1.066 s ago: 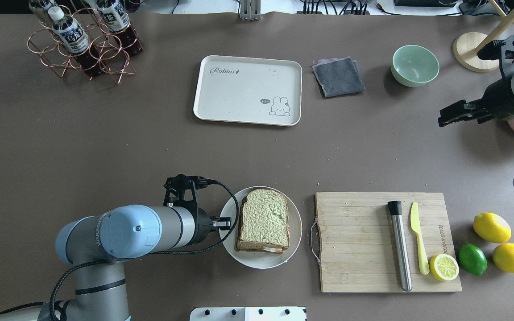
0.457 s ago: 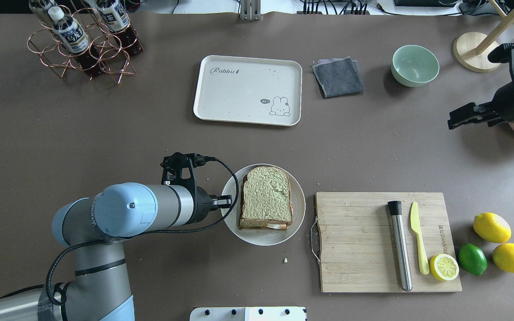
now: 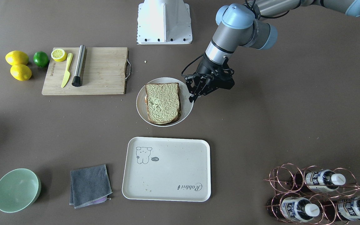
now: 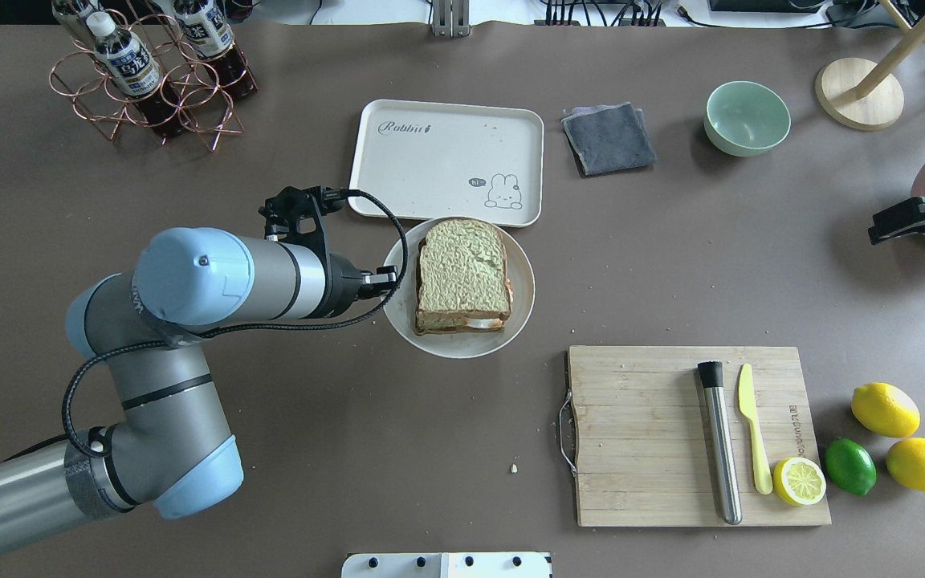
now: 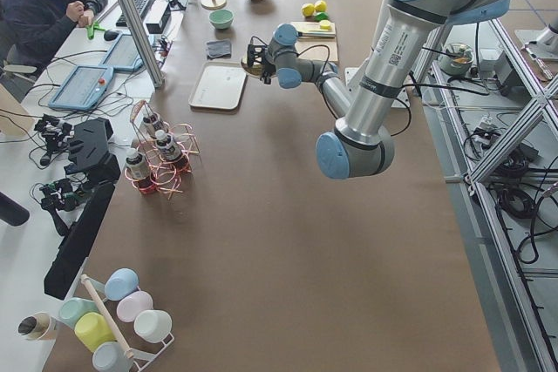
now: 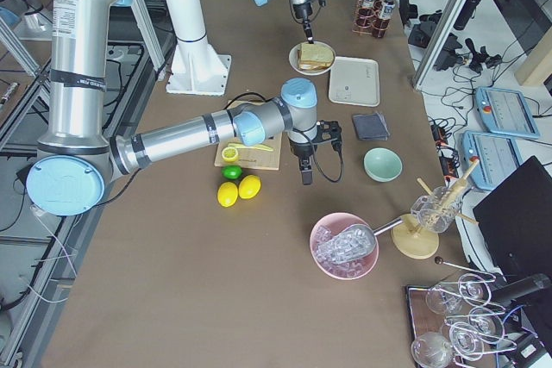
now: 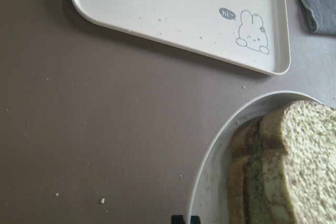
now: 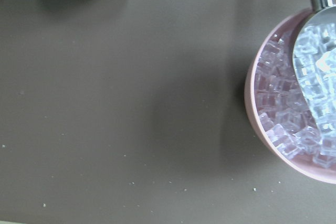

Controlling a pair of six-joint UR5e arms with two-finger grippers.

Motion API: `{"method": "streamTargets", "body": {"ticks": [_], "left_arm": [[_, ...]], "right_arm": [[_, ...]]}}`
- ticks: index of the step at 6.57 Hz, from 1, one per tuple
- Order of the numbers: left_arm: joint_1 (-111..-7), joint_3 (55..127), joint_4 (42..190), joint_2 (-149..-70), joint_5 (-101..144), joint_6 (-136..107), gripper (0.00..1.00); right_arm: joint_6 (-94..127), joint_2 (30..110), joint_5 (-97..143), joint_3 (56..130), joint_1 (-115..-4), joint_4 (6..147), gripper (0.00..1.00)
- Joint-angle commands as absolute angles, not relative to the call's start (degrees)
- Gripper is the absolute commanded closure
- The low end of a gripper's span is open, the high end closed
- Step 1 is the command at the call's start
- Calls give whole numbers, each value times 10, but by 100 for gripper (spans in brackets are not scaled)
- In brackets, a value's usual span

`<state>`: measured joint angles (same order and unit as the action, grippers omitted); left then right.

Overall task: Make sandwich and place on tray
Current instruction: 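Lift the plate with the left gripper and carry it toward the tray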

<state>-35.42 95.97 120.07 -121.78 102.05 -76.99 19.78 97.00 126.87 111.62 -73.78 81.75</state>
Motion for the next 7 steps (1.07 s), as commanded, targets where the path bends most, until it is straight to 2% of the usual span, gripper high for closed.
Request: {"method": "streamTargets", "body": {"ticks": [1, 2, 4, 5, 7], "left_arm": [[-420, 874, 1203, -1271, 1061, -717, 100], [-443, 797, 1208, -1316, 1080, -693, 100], [-459, 642, 1264, -1394, 1080, -665, 100], [-456, 602, 1281, -1408, 1077, -662, 100], [-433, 583, 1291, -1426, 1054, -662, 100]], "right_arm": [[46, 980, 1297, 1060, -827, 818, 0], [-13, 1003, 1297, 1059, -864, 828, 0], [-122, 1002, 1301, 1063, -922, 907, 0], [-126, 1002, 1301, 1061, -927, 911, 0], [-127, 1007, 1301, 1061, -932, 911, 0]]}}
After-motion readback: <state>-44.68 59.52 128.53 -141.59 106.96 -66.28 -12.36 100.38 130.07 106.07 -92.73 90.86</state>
